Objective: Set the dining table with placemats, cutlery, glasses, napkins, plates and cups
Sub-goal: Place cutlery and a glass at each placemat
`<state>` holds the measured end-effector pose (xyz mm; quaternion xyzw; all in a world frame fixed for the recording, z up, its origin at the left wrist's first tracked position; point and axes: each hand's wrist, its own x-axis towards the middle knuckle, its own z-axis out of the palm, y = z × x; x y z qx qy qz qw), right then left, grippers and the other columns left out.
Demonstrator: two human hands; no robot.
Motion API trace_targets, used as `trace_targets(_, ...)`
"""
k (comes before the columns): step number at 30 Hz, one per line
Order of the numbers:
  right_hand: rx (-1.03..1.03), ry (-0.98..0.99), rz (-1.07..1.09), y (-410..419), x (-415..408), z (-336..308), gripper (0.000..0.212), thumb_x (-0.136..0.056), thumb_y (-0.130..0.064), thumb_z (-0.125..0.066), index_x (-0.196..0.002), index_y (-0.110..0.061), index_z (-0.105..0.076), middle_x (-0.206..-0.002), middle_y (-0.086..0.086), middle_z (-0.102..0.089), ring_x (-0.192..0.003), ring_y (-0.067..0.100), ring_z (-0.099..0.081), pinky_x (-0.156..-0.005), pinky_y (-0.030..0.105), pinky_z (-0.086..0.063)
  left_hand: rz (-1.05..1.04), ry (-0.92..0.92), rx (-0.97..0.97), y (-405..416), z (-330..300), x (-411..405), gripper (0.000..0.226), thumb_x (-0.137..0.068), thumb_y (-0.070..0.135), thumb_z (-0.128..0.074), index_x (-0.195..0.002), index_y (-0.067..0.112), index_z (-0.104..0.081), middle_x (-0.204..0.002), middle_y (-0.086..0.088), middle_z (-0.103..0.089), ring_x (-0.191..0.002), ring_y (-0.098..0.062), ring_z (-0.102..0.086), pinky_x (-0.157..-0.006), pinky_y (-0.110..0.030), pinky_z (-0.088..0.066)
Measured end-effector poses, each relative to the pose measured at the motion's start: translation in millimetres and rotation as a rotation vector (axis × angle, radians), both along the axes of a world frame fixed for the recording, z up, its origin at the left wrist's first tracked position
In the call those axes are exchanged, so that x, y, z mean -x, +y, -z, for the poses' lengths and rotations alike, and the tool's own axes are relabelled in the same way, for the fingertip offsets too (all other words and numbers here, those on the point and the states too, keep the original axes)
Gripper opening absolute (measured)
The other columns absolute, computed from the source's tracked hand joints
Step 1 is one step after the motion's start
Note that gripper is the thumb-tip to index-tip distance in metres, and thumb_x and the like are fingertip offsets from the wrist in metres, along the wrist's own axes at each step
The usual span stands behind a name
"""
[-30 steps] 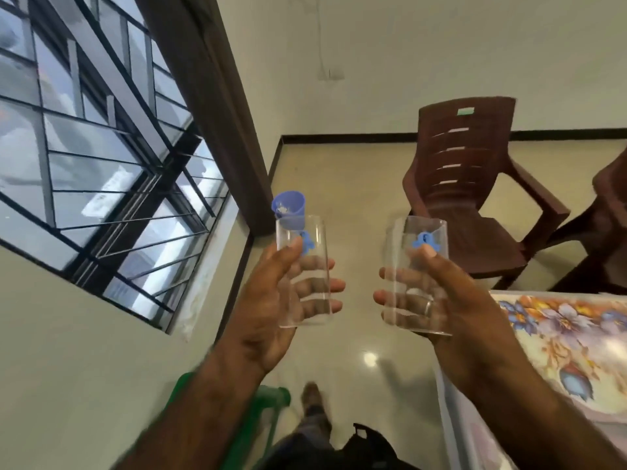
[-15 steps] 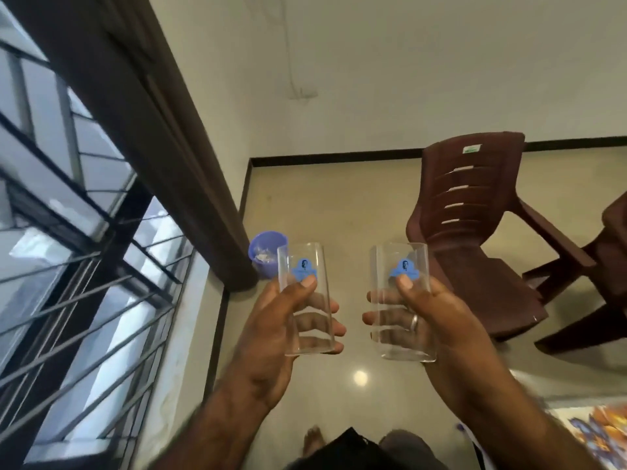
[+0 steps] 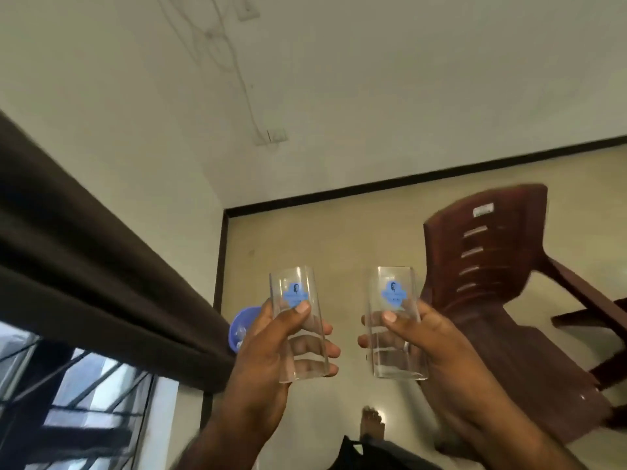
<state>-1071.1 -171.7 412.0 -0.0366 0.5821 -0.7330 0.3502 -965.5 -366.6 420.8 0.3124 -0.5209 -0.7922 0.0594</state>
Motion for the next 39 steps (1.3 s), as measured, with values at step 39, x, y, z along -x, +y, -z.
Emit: trace_targets(39,-0.036,-0.077,0.645,-212,849,18,0.049,-0.080,-0.034,-0.076,-0.125,-0.019,-0.067,-0.111,0.007,-0.078,-0.101,0.033,-0.076,-0.078,0.042,-0.059,0.590,-0.036,0.211,-242,-15,980,0.057,-0.082,0.044,-0.071,-0.128,0.013,-0.061,-0.101,-0.020,-0.076,-0.085,-0.042,-0.076,-0.074,-0.054,-0.064)
